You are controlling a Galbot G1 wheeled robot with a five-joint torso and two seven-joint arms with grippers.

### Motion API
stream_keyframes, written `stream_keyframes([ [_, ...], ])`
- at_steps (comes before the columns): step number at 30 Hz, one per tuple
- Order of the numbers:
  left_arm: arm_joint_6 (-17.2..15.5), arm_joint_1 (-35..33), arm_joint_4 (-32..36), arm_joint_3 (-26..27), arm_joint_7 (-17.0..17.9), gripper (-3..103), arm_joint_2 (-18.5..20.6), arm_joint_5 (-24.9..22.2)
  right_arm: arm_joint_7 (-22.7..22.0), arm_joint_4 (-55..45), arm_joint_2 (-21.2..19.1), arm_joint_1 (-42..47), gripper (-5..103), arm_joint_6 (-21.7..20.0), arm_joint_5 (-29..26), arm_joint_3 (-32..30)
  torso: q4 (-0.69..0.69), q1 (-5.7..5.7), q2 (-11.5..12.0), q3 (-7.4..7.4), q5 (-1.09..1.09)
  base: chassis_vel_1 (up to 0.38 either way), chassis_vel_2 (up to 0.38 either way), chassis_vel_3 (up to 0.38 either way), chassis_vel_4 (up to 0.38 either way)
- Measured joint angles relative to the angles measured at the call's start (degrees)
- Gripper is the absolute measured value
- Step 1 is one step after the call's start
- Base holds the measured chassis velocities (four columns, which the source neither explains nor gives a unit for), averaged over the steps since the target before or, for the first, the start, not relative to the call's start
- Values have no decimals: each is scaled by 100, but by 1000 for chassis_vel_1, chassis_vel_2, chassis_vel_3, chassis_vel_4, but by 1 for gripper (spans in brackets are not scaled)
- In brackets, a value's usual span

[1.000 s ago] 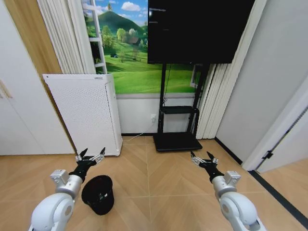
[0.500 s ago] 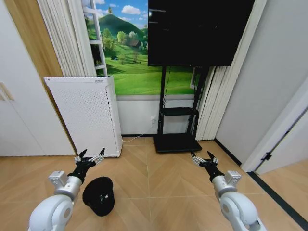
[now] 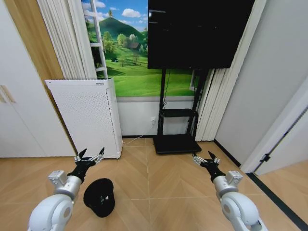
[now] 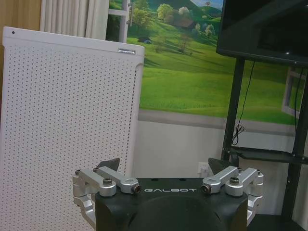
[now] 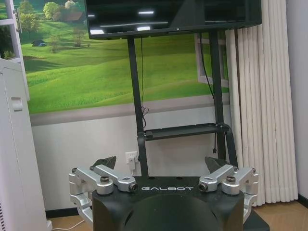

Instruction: Pick up the trash bin and place the garbage on the floor into it.

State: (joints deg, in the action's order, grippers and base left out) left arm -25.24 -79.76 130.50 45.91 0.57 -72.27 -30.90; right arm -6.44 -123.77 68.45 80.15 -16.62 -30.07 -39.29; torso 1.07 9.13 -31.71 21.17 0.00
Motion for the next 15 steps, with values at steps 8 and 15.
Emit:
stream_keyframes([
  [8, 2, 31, -17, -11, 16, 100, 18, 0, 0, 19, 25, -6, 100, 7, 8, -2, 0, 86, -221, 136, 0, 0, 0, 0, 0],
  [15, 4, 30, -23, 12, 10, 100, 10, -9, -1, 16, -9, -5, 100, 7, 6, -17, 0, 149, -376, 228, 0, 0, 0, 0, 0],
])
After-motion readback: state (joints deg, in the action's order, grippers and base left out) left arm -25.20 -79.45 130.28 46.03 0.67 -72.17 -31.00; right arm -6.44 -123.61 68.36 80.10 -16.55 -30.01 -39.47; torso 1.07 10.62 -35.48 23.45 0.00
